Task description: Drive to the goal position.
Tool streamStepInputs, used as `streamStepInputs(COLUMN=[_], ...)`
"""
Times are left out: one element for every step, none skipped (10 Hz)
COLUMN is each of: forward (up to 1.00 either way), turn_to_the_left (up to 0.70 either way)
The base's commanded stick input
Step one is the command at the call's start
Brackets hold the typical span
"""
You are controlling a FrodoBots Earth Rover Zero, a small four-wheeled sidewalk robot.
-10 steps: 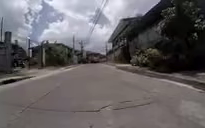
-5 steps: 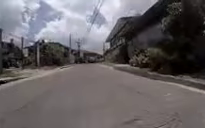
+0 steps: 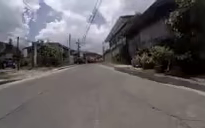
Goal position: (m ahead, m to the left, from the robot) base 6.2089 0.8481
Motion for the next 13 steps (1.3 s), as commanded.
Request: streamStepInputs(forward=[1.0, 1.0, 1.0, 1.0, 1.0, 1.0, 1.0, 1.0, 1.0, 1.0, 1.0, 1.0, 1.0], turn_to_the_left=[0.0, 0.0, 0.0, 0.0, 0.0, 0.0, 0.0, 0.0, 0.0, 0.0, 0.0, 0.0, 0.0])
